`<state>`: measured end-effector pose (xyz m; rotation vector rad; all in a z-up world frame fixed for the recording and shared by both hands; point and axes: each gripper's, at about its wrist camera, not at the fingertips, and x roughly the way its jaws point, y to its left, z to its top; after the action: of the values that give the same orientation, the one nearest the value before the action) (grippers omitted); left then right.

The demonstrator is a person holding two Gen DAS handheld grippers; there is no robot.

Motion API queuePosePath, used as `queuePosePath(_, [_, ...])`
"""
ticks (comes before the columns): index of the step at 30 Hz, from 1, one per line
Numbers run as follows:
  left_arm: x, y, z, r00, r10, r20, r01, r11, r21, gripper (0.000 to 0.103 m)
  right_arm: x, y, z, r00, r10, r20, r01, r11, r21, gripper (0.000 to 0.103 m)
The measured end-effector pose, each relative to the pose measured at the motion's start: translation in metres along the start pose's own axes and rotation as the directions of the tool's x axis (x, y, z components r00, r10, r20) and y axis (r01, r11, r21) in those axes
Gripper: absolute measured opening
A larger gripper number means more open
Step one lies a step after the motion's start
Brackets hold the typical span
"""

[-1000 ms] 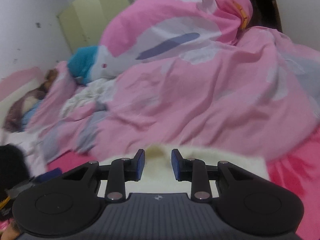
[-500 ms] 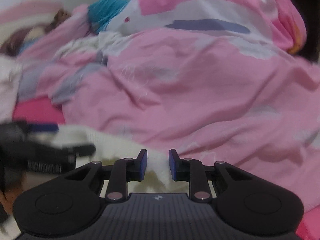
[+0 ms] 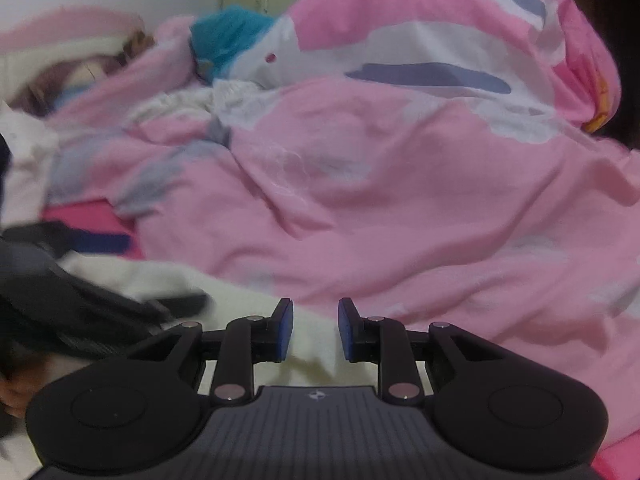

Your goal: Fold clothes

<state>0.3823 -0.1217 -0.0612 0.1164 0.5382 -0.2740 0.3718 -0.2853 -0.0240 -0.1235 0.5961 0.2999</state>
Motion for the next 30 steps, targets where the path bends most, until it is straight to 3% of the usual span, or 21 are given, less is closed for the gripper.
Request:
queuePosePath(4, [0.030,-0.008,-0.005,0.992,0.038,-0.116,-0.033,0.998,0.047,0.103,0.032,-0.008,-0.010,0.996,0.025,-0.090,-0.021,0.999,0.046,0.024])
queuePosePath(11, [0.030,0.003,-0.008,0.993,0.005,-0.116,-0.005,1.000,0.003,0.103,0.005,-0.031,-0.007,0.996,0.077,-0.034,-0.070,0.984,0.164,0.024])
queuePosePath(15, [0.030,-0.001,-0.009,0.993,0.015,-0.119,-0.013,1.000,0.017,0.103,0.024,-0.045,-0.022,0.995,0.049,-0.092,-0.030,0.981,0.191,0.019])
queuePosePath(21, [0.030,0.002,-0.009,0.993,0.009,-0.121,-0.008,1.000,0.003,0.103,-0.002,-0.044,-0.019,0.996,0.056,-0.065,-0.039,0.971,0.236,0.019])
queuePosePath(24, [0.031,0.001,-0.009,0.992,0.011,-0.123,-0.010,1.000,0.007,0.103,0.011,-0.048,-0.029,0.993,0.049,-0.111,-0.022,0.972,0.234,0.015])
queuePosePath(30, [0.025,0.008,-0.006,0.992,-0.010,-0.127,0.008,1.000,-0.019,0.103,0.001,-0.050,-0.023,0.994,0.046,-0.100,-0.019,0.967,0.253,0.014])
